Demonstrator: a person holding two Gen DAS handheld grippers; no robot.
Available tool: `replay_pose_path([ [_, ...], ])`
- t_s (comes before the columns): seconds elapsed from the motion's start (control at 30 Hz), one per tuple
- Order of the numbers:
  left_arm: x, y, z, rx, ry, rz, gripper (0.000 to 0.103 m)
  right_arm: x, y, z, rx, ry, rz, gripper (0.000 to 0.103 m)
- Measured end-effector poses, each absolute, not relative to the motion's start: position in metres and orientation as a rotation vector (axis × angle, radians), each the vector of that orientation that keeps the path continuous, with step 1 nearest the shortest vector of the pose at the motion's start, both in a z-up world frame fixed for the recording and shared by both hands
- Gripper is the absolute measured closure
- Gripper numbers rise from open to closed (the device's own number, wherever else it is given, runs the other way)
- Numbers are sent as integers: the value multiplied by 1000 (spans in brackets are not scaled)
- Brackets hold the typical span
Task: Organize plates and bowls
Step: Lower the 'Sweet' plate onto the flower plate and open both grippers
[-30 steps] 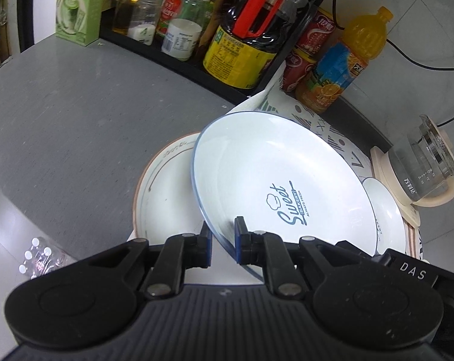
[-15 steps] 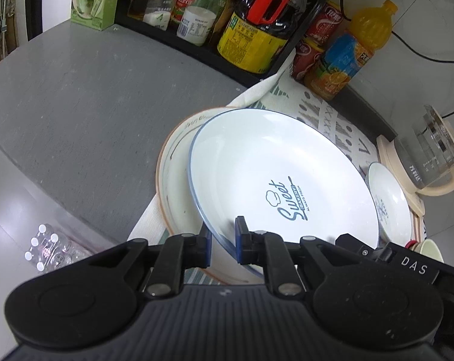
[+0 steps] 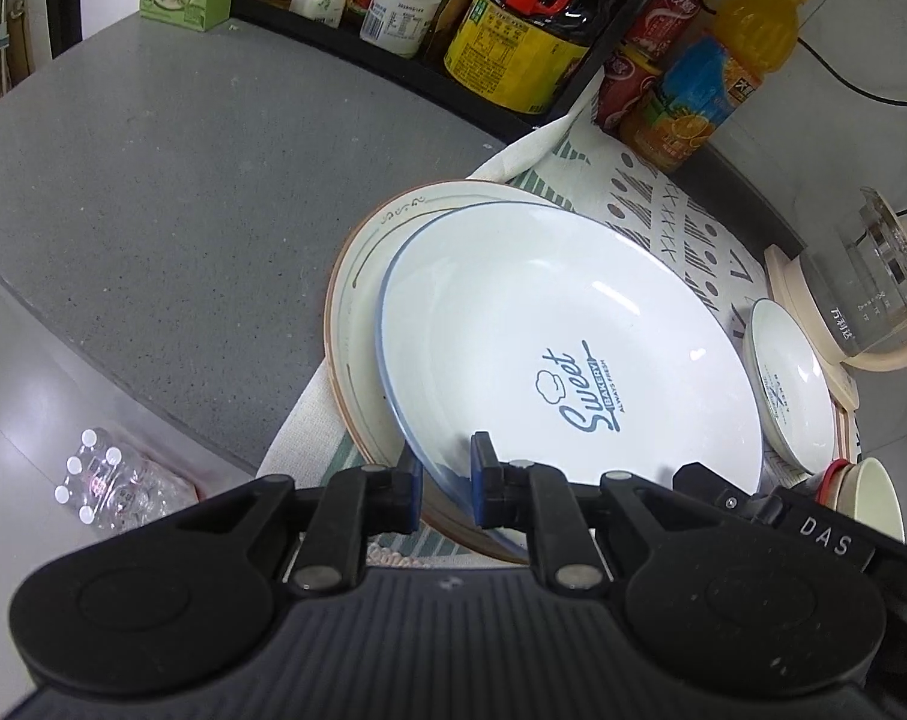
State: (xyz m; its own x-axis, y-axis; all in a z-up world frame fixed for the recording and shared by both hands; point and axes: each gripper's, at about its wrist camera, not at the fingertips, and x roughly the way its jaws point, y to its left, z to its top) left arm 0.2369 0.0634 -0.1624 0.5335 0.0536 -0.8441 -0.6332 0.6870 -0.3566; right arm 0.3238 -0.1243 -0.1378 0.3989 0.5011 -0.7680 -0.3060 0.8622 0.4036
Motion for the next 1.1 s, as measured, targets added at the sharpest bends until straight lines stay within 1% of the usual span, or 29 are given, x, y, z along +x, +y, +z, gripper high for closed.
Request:
replay_pose_path([
  [0.4, 243, 81, -151, -754, 1018, 457, 89, 326, -119, -140, 211, 1049, 494, 91],
  [0.63, 242, 97, -140, -743, 974, 490, 87, 330, -117, -141, 207, 1055, 475, 93],
  [0.7, 244, 103, -142, -743, 975, 507, 85, 331, -116, -143, 204, 1057, 470, 94],
  [1.03, 254, 119, -153, -755, 994, 525, 84, 337, -112, -146, 188, 1067, 450, 94],
  [1.1, 253, 122, -155, -763, 993, 527, 81, 338, -111, -148, 184, 1071, 449, 93],
])
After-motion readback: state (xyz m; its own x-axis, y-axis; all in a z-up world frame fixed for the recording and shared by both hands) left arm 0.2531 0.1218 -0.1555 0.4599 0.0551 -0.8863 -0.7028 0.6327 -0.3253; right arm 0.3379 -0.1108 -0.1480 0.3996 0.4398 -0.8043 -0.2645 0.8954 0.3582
